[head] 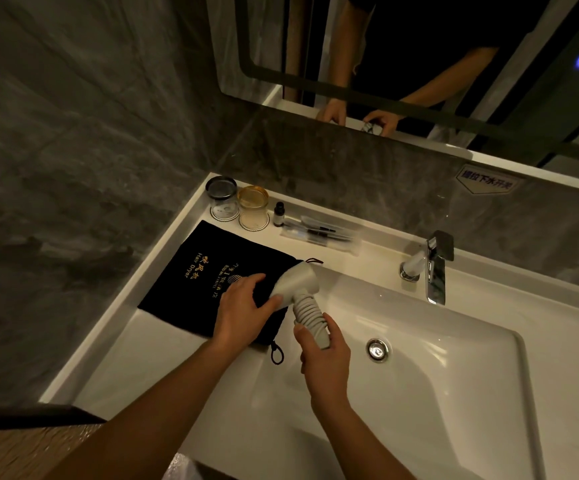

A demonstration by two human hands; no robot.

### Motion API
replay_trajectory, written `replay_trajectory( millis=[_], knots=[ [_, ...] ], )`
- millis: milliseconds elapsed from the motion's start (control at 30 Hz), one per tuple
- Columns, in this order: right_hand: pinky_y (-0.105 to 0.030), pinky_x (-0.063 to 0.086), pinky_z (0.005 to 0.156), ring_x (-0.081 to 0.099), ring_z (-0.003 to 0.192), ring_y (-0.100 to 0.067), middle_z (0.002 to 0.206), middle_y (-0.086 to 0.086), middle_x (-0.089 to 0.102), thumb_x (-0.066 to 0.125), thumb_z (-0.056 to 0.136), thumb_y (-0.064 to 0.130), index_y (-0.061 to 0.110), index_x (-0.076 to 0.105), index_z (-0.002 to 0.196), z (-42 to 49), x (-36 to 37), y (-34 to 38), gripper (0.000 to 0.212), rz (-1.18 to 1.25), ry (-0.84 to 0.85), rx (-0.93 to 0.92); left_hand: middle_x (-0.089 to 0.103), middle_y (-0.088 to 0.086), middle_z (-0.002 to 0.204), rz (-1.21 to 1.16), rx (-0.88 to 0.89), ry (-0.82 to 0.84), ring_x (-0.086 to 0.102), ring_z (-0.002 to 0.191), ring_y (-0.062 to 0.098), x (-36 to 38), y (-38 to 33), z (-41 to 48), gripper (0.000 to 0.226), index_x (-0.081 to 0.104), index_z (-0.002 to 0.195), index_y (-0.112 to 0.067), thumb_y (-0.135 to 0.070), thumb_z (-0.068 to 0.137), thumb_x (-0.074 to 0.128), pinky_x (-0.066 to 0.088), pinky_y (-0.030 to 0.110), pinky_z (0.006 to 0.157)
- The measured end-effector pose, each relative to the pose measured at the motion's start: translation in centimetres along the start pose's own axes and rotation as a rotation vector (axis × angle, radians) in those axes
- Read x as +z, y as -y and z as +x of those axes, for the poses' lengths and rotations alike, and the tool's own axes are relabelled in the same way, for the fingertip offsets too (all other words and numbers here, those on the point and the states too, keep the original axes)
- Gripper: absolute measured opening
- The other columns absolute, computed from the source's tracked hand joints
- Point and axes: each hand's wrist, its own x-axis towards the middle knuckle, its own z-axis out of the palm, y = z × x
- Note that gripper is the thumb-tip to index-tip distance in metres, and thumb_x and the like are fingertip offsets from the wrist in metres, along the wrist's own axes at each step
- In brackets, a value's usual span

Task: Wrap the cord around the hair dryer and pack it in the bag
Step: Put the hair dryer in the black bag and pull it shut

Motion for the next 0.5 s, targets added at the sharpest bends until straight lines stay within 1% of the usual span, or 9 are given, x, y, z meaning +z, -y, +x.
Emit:
replay_trajectory(
  millis=[33, 100, 167, 200, 267, 333, 433, 500],
  knots=[
    [-0.036, 0.054, 0.065, 0.062, 0.069, -0.015, 0.093, -0.006, 0.074, 0.078, 0.076, 0.042, 0.033, 0.066, 0.119, 0.0, -0.1, 0.1, 0.046, -0.002, 0.013, -0.003, 0.065, -0.001, 0.123, 0.016, 0.02, -0.022, 0.058, 0.116, 0.016, 0.1, -0.1, 0.2, 0.046, 0.064, 0.127, -0.016, -0.041, 0.088, 0.067, 0.048, 0.037, 0.099],
    [-0.033, 0.05, 0.057, 0.058, 0.061, -0.014, 0.085, -0.005, 0.072, 0.079, 0.08, 0.034, 0.032, 0.068, 0.116, 0.1, -0.5, 0.5, 0.037, -0.004, 0.041, -0.01, 0.071, 0.002, 0.112, 0.004, 0.022, -0.076, 0.065, 0.105, 0.02, 0.3, -0.2, 0.4, 0.03, 0.072, 0.114, -0.014, -0.032, 0.093, 0.062, 0.052, 0.038, 0.092],
    [-0.03, 0.047, 0.051, 0.054, 0.056, -0.016, 0.076, -0.004, 0.068, 0.078, 0.084, 0.026, 0.031, 0.069, 0.113, 0.0, -1.0, 0.9, 0.031, 0.0, 0.079, -0.009, 0.074, 0.001, 0.101, -0.055, -0.019, -0.115, 0.068, 0.093, 0.019, 0.2, -0.4, 0.4, 0.024, 0.075, 0.107, -0.015, -0.03, 0.095, 0.06, 0.055, 0.037, 0.084],
    [-0.03, 0.046, 0.05, 0.053, 0.054, -0.016, 0.073, -0.004, 0.066, 0.078, 0.084, 0.025, 0.031, 0.069, 0.113, 0.0, -1.2, 1.0, 0.031, 0.002, 0.098, 0.003, 0.075, 0.0, 0.099, -0.087, -0.037, -0.122, 0.068, 0.091, 0.018, 0.1, -0.7, 0.3, 0.023, 0.076, 0.106, -0.016, -0.03, 0.095, 0.06, 0.055, 0.037, 0.083],
    [-0.029, 0.044, 0.048, 0.051, 0.052, -0.016, 0.068, -0.004, 0.064, 0.077, 0.085, 0.023, 0.029, 0.069, 0.115, 0.2, -1.4, 1.2, 0.031, -0.001, 0.135, 0.027, 0.074, -0.006, 0.099, -0.14, -0.039, -0.119, 0.067, 0.093, 0.014, -0.2, -1.1, 0.2, 0.024, 0.076, 0.109, -0.017, -0.029, 0.096, 0.06, 0.054, 0.033, 0.085],
    [-0.029, 0.043, 0.046, 0.05, 0.05, -0.015, 0.067, -0.006, 0.062, 0.076, 0.085, 0.023, 0.023, 0.069, 0.118, 0.8, -1.4, 1.5, 0.034, -0.008, 0.184, 0.038, 0.072, -0.011, 0.102, -0.177, -0.026, -0.11, 0.066, 0.098, 0.009, -0.3, -1.6, -0.1, 0.025, 0.075, 0.112, -0.017, -0.029, 0.095, 0.061, 0.052, 0.028, 0.09],
    [-0.028, 0.043, 0.047, 0.05, 0.049, -0.014, 0.068, -0.007, 0.063, 0.077, 0.085, 0.022, 0.024, 0.069, 0.115, 1.8, -1.1, 2.3, 0.031, -0.004, 0.24, 0.043, 0.073, -0.007, 0.11, -0.213, -0.001, -0.104, 0.065, 0.105, 0.006, -0.5, -1.6, -0.7, 0.027, 0.073, 0.118, -0.016, -0.026, 0.095, 0.062, 0.05, 0.023, 0.094],
    [-0.027, 0.046, 0.051, 0.053, 0.052, -0.014, 0.075, -0.009, 0.067, 0.079, 0.083, 0.024, 0.025, 0.067, 0.12, 2.4, -0.8, 2.7, 0.039, -0.009, 0.284, 0.058, 0.074, -0.006, 0.112, -0.259, 0.019, -0.098, 0.066, 0.107, 0.004, -0.8, -1.5, -1.3, 0.026, 0.073, 0.118, -0.015, -0.021, 0.094, 0.065, 0.05, 0.022, 0.095]
  ],
)
